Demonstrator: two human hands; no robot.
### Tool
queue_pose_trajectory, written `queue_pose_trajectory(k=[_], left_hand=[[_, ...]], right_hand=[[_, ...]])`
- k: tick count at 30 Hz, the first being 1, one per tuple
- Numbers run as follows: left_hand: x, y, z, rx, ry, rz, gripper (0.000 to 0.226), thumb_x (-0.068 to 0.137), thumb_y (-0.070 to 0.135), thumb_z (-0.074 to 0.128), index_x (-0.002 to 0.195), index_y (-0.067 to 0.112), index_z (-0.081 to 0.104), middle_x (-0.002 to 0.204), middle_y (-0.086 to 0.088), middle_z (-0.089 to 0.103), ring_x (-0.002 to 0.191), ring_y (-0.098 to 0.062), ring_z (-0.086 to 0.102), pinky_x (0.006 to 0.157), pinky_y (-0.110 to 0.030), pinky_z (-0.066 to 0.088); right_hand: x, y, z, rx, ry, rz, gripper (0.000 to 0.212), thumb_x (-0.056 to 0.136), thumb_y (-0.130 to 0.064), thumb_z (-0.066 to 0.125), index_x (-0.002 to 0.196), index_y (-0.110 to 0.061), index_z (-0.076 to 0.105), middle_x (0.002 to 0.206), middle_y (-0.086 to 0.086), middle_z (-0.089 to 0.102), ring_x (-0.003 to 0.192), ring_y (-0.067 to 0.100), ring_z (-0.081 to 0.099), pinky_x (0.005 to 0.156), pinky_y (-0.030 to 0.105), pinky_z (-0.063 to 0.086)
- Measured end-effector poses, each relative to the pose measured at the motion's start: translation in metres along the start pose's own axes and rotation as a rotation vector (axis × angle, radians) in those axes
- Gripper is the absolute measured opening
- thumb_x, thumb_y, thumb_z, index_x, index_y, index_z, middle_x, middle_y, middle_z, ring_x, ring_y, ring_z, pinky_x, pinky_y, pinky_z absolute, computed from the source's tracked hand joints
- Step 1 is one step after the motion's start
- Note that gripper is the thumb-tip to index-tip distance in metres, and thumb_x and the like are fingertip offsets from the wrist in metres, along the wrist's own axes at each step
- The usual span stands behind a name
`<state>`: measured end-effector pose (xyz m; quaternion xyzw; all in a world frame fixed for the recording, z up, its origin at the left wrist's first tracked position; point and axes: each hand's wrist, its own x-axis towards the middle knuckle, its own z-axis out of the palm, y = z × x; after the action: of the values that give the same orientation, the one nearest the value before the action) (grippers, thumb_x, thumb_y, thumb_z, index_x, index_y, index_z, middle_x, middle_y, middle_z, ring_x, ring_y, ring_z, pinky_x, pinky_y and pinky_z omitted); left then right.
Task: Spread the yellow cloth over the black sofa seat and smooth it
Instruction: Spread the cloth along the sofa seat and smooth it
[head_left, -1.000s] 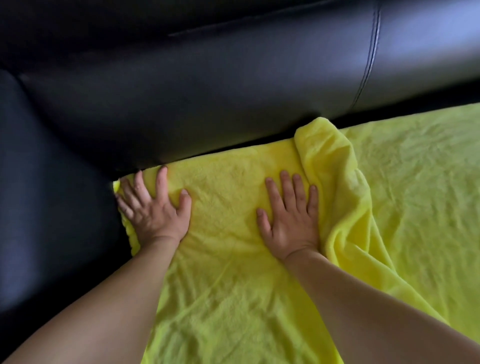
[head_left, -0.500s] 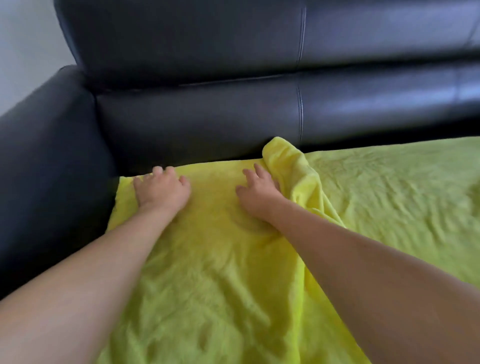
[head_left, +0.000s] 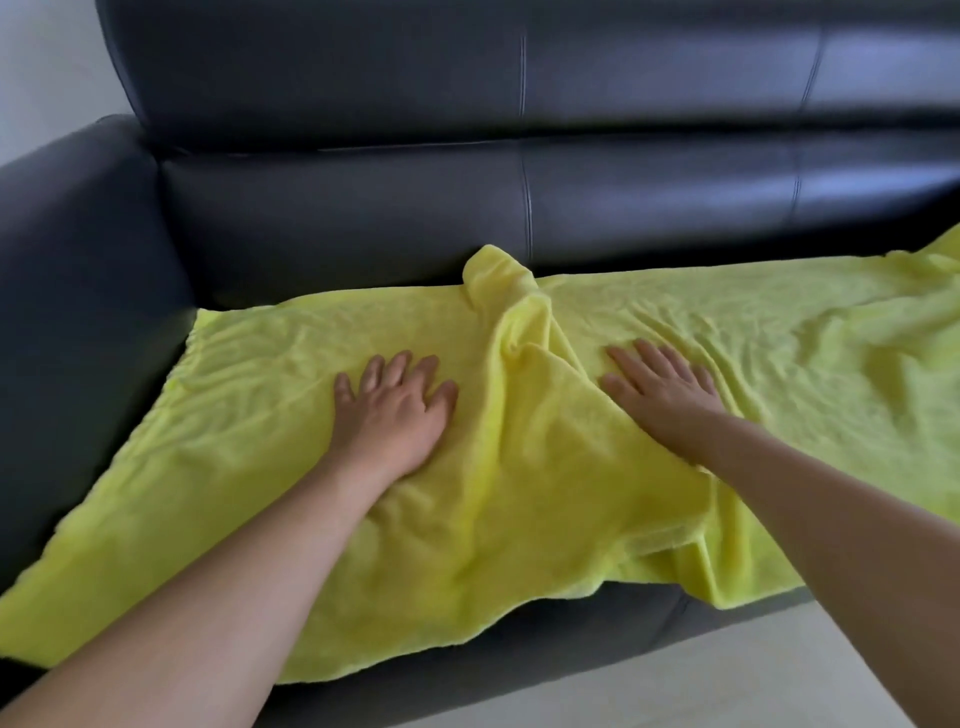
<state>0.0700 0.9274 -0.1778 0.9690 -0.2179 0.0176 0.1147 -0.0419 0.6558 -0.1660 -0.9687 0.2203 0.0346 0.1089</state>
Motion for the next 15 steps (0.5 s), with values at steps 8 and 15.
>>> queue_pose_trajectory(k=[8,15], left_hand=[[0.001,0.002,0.004,0.062,-0.016,-0.037,0.063,0.093,0.064,0.012,0.152,0.042,0.013,0.162,0.012,0.005,0.149,-0.019,0.003,0.117,-0.055,0.002],[-0.001,0.004,0.001,0.069,-0.028,-0.038,0.063,0.094,0.064,0.014,0.152,0.041,0.013,0.162,0.011,0.005,0.149,-0.019,0.002,0.118,-0.054,0.001]], right_hand=[[0.025,0.092,-0.025,-0.168,-0.008,0.213,0.056,0.100,-0.053,0.010,0.154,-0.039,0.003,0.163,-0.007,-0.008,0.149,0.018,-0.006,0.120,0.045,-0.005],[-0.009,-0.061,-0.012,-0.024,0.279,-0.202,0.056,0.100,-0.036,0.034,0.153,-0.025,0.021,0.162,0.000,0.013,0.148,0.016,0.011,0.120,0.041,0.002]])
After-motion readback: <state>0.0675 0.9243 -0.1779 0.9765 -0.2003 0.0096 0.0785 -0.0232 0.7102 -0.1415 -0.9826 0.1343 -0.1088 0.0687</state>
